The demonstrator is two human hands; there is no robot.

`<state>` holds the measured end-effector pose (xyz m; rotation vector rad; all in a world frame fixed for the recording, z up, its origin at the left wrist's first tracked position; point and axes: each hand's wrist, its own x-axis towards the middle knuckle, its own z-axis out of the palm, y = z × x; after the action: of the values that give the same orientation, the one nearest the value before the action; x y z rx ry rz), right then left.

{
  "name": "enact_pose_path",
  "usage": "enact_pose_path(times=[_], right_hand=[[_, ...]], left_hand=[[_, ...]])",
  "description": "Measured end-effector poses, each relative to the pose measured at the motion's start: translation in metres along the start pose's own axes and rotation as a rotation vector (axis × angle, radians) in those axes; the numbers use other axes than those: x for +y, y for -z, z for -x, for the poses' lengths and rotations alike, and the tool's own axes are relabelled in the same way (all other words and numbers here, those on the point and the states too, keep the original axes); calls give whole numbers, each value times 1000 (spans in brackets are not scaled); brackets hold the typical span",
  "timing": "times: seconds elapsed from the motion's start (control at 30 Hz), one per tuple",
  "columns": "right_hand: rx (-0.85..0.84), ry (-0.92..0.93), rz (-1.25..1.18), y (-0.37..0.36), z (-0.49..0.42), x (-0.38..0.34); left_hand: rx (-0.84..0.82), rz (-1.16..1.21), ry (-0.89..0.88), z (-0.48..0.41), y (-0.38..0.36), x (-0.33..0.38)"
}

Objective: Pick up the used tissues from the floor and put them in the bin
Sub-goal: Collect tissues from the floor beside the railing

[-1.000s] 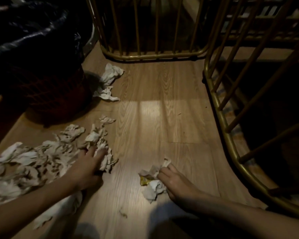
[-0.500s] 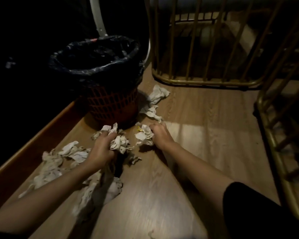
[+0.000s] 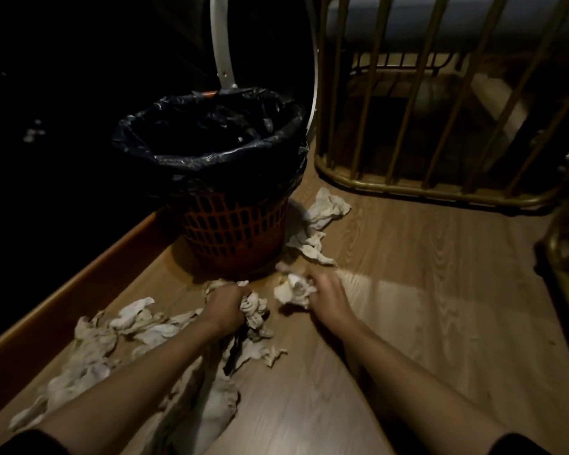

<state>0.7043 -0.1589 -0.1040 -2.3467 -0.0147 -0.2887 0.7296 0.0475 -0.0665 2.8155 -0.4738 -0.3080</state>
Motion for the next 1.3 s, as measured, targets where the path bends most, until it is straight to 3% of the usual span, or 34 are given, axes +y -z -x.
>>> enact_pose_path(times=[0.1,0.23,0.4,0.5,0.6,0.7,0.77,0.83,0.97,1.17,1.3], right_hand=[[101,-37,74,13,-57,12],[-79,-66,219,0,-111,23],[-137,-23,222,-25,-90,45],[-36,7,238,-10,-106,53],[76,6,317,17,-148,60],[-127,-77,421,31,-191,68],[-241,-150,361,26,-197,75],[-160,-149,262,16,-185,80],[38,23,191,4,-131,78],[-14,51,138,19,-46,53],[49,9,22,48,-7,7]], left_hand=[[136,119,-32,-24,-2,11],[262,193,-130,-53,-6,41],[276,197,-227,-66,-21,64],[230,213,-400,-52,-45,73],[129,102,-397,-39,-64,77],[116,84,-391,-36,-66,78],[109,71,-401,-38,-65,76],[78,75,-395,-40,-64,74],[39,59,-411,-31,-53,68],[84,68,-462,20,-33,53],[188,82,-524,52,2,54]])
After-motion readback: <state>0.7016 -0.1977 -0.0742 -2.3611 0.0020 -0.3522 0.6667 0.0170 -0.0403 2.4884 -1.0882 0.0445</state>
